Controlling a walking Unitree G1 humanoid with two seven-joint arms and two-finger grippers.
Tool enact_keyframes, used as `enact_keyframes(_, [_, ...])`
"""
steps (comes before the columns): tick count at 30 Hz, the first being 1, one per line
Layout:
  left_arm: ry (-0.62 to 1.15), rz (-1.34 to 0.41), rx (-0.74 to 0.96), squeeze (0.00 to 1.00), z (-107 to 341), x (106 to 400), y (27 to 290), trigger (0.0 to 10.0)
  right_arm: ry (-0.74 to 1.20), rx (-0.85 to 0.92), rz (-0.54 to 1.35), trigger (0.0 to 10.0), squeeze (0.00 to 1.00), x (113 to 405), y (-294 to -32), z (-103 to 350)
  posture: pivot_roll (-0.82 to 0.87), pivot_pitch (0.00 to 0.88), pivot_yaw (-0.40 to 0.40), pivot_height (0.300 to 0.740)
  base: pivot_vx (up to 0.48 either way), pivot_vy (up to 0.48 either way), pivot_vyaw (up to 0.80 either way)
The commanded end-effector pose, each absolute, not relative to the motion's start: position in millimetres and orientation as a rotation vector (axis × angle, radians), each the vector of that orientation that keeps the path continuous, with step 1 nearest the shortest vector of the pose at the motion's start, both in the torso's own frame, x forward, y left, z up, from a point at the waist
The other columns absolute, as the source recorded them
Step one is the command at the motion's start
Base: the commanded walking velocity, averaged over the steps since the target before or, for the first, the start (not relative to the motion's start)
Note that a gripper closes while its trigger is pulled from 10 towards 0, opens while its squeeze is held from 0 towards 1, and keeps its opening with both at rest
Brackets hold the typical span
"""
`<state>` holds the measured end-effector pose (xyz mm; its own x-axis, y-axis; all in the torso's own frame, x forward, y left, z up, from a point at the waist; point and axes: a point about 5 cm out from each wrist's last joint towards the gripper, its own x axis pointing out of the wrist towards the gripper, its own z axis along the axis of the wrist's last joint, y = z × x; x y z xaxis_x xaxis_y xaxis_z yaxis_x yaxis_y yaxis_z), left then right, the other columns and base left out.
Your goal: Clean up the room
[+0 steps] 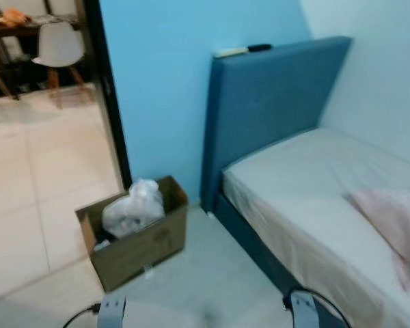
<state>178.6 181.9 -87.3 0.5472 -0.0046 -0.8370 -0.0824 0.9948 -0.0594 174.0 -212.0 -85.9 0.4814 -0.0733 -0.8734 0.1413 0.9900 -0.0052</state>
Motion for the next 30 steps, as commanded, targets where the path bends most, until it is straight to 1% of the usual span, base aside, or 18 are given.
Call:
enact_keyframes(1, [0.978,0.032,-0.096,0.0,-86,181,180,10.0,1.072,0.092,-0.132,10.0,0.0,171,-208,-88,0.03,0.0,-0.044,0.74,0.0,0.0,-0.71])
enact_keyframes(21, [0.967,-0.004,-0.091,0.0,-84,186,175,10.0,1.082,0.114,-0.156,10.0,0.0,168,-208,-89,0.03,0.0,-0.035,0.74,0.0,0.0,-0.71])
enact_keyframes(30, [0.92,-0.049,-0.143,0.0,-79,197,162,10.0,1.08,0.117,-0.169,10.0,0.0,168,-211,-89,0.02,0.0,-0.042,0.74,0.0,0.0,-0.7])
